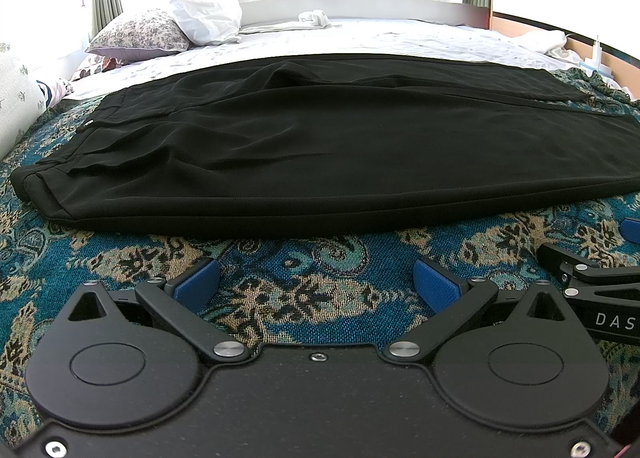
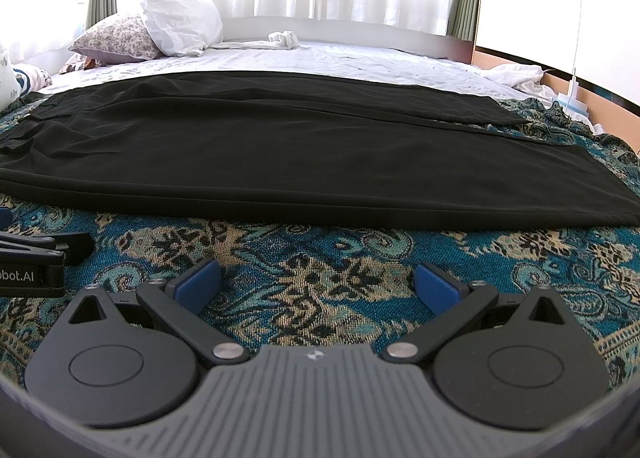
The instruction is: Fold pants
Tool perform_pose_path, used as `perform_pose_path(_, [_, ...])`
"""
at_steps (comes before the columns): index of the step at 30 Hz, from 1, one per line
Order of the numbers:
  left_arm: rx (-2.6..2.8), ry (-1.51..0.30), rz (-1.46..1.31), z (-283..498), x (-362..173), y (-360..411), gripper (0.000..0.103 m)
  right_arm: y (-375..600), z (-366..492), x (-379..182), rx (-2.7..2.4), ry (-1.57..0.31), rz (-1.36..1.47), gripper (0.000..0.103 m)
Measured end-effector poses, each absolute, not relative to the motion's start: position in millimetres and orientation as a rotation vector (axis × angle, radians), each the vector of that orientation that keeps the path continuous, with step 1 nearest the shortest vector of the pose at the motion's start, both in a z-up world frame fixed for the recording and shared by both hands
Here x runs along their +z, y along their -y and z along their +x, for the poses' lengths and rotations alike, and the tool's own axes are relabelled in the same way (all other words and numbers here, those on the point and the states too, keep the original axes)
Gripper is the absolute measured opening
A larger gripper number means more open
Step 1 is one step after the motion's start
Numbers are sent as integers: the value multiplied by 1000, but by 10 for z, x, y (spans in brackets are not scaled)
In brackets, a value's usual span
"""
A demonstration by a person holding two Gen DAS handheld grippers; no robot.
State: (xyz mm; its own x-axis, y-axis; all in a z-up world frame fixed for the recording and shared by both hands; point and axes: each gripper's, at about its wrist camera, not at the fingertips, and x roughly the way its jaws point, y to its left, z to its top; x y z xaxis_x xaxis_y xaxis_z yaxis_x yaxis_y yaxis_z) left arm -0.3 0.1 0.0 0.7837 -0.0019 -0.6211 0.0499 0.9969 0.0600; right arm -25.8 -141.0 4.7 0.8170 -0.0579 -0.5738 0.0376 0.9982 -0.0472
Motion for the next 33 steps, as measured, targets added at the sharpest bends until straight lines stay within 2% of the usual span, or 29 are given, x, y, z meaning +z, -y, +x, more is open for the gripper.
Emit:
perform_pose_path(27, [-27,-670,73,-3,1,-1,103,1401,-291,44,-51,-611,-34,103])
perform_pose_path(33, [22,-683,-1,-38,95,-98,103,1406,-254,123,-55,-665,-31,103])
